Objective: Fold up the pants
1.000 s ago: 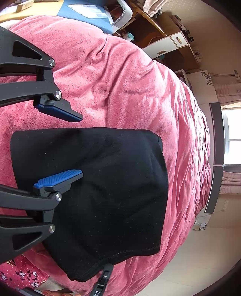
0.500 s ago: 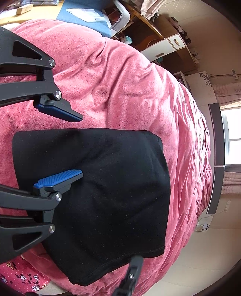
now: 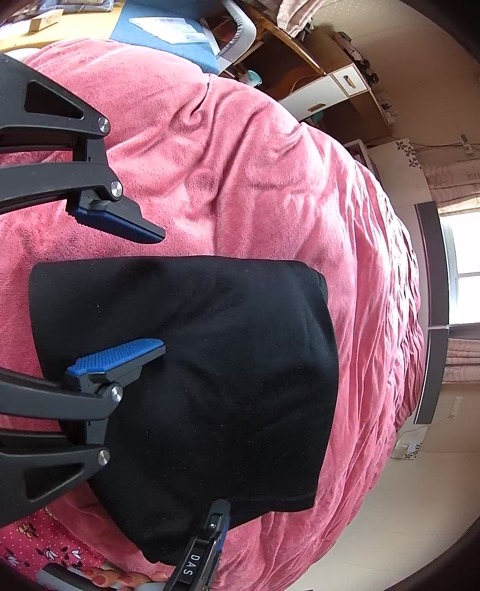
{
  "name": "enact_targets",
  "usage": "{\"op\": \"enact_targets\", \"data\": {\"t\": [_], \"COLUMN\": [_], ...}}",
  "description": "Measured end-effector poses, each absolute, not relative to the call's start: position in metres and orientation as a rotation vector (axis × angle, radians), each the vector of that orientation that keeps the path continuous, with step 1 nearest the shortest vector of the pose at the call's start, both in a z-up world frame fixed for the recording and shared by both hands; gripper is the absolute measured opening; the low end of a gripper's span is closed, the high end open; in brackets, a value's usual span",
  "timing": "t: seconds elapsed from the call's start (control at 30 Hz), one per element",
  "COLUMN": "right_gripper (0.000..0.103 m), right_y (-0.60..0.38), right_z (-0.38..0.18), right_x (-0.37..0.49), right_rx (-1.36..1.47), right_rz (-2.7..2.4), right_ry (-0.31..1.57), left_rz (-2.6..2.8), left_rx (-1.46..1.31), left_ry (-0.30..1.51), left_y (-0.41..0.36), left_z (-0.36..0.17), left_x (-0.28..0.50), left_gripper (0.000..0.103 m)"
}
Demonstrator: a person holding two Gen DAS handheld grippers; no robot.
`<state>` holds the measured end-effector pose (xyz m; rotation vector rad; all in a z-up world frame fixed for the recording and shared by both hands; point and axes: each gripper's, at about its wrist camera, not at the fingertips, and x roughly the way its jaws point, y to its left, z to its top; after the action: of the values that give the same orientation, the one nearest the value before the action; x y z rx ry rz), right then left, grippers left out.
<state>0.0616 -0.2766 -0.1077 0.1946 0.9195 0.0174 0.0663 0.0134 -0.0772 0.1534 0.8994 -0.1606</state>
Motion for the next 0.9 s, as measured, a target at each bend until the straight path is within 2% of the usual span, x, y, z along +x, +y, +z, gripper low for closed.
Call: {"op": "enact_targets", "data": {"t": [0.9], "right_gripper": [0.032], "right_y": [-0.282], "right_z": [-0.111], "right_x": [0.059], "right_rx": [0.237], "right_rz": [0.013], "right_ry": [0.915], "left_rz": [-0.087], "left_rx": [0.134], "left_ry": [0.940], "left_y": [0.039], "left_z": [-0.065], "left_x": [0.091], "left_gripper": [0.056]}}
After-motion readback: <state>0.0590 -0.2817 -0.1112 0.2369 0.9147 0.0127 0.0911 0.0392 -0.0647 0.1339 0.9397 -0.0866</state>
